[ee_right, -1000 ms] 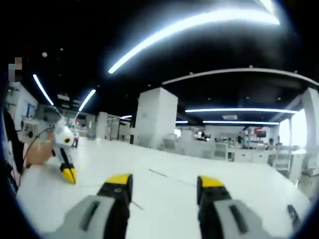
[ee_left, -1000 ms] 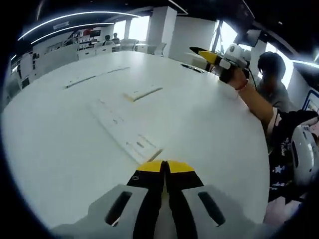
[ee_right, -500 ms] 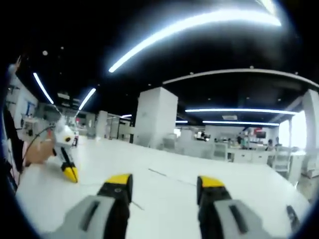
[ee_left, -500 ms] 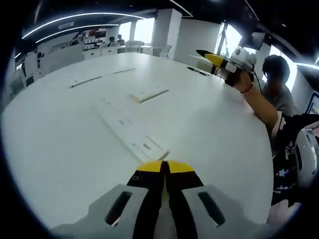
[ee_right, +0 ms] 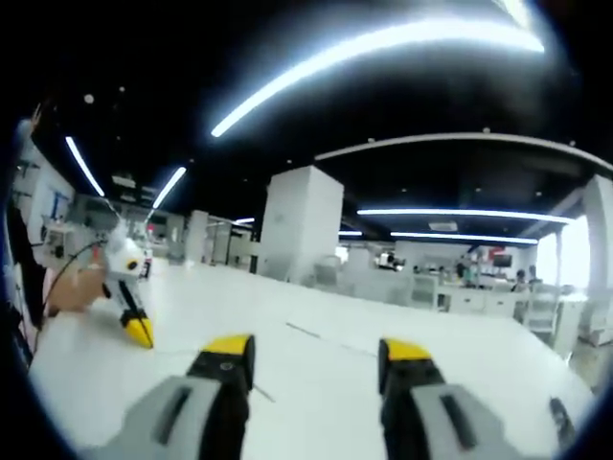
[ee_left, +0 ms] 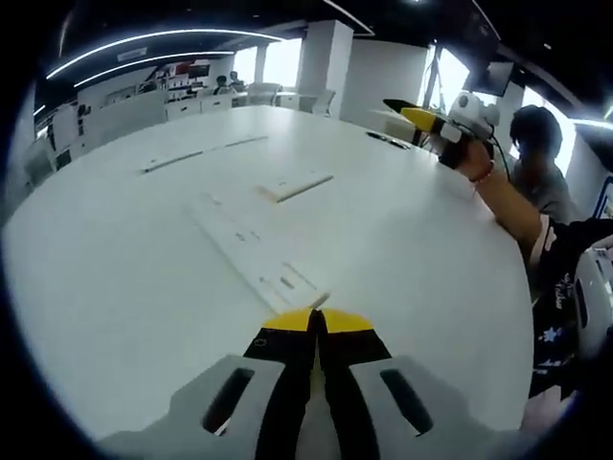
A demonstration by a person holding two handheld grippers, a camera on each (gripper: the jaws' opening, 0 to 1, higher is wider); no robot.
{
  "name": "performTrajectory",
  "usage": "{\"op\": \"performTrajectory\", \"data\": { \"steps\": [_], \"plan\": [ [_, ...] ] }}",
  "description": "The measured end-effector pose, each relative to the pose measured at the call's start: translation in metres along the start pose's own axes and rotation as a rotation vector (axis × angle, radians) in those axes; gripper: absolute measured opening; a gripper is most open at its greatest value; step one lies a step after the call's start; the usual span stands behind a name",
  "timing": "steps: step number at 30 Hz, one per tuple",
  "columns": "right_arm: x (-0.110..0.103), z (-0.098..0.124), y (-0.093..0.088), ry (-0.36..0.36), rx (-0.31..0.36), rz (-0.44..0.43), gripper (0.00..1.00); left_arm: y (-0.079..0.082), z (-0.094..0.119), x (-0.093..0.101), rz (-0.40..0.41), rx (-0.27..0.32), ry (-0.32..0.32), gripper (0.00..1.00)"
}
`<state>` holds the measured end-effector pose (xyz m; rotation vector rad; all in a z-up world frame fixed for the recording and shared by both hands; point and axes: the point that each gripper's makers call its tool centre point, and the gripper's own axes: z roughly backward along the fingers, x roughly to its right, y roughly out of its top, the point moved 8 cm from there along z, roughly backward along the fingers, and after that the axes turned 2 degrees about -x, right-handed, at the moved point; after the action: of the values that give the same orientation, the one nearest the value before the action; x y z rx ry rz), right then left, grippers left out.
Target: Locate the socket holder cover, grip the socket holder cover, clip it into the socket holder slot.
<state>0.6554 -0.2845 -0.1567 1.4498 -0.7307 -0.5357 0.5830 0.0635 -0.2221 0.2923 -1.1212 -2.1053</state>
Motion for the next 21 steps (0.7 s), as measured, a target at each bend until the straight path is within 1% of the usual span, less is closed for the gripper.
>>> {"op": "performTrajectory", "data": {
  "steps": [13, 21],
  "plan": [
    [-0.0002, -0.0008, -0.0028, 0.002, -0.011, 0.005, 0.53, -0.0001, -0.0037, -0.0011, -0.020, 0.012, 0.017, 0.03],
    [-0.0014, -0.0010, -0.0036, 0.003, -0.015, 0.009, 0.53, 0.0001, -0.0060, -0.0033, -0.030, 0.030, 0.032, 0.03]
  ]
}}
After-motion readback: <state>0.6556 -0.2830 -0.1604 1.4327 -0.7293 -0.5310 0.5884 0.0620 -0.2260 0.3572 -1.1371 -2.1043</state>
